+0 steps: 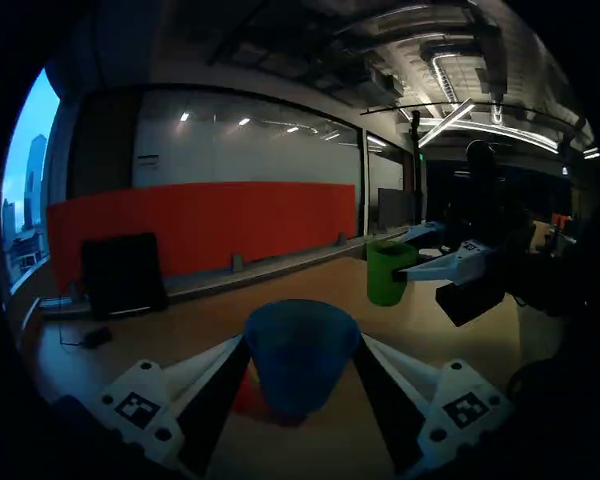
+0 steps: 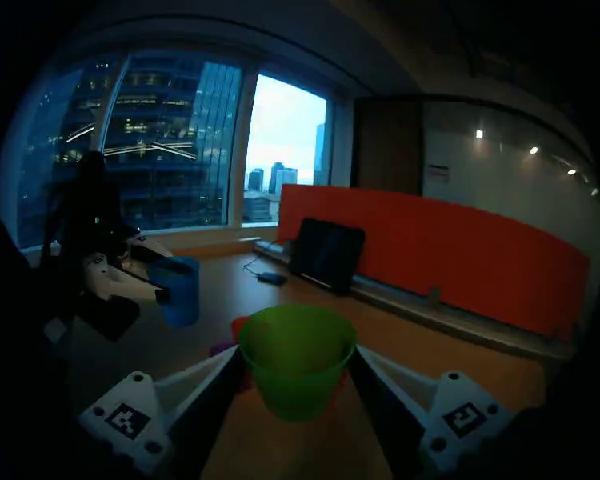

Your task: Pour water

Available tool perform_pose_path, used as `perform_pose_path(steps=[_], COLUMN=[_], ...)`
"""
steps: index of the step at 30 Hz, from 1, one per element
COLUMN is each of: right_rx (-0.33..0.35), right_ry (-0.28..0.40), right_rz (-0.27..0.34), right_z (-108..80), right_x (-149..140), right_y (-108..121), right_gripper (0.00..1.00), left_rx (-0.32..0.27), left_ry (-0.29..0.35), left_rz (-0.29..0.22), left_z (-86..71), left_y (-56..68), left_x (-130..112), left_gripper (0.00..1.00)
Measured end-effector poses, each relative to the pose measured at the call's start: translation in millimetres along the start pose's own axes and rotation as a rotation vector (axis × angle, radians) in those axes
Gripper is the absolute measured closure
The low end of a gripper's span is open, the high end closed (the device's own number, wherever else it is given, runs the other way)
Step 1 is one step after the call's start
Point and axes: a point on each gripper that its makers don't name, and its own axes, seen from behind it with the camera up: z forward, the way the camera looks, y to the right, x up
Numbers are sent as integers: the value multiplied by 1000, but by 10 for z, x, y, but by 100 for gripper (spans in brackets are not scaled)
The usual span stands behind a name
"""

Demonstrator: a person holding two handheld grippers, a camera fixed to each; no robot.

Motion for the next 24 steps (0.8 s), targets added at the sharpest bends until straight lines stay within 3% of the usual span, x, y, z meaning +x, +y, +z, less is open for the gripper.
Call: perform_pose_path(steps=[11,24], right_rx=[4,32], right_ry=[72,92], right_rz=[0,-3], right_z=[3,36], right_x=[272,397], right_y=[-107,-232], right_gripper=[9,9], left_rx=[12,23], left_ry=[56,92], left_rz=[13,59], left_z=[-36,-44], left_y=[-53,-113], left_x=[281,531], left_gripper=[13,13])
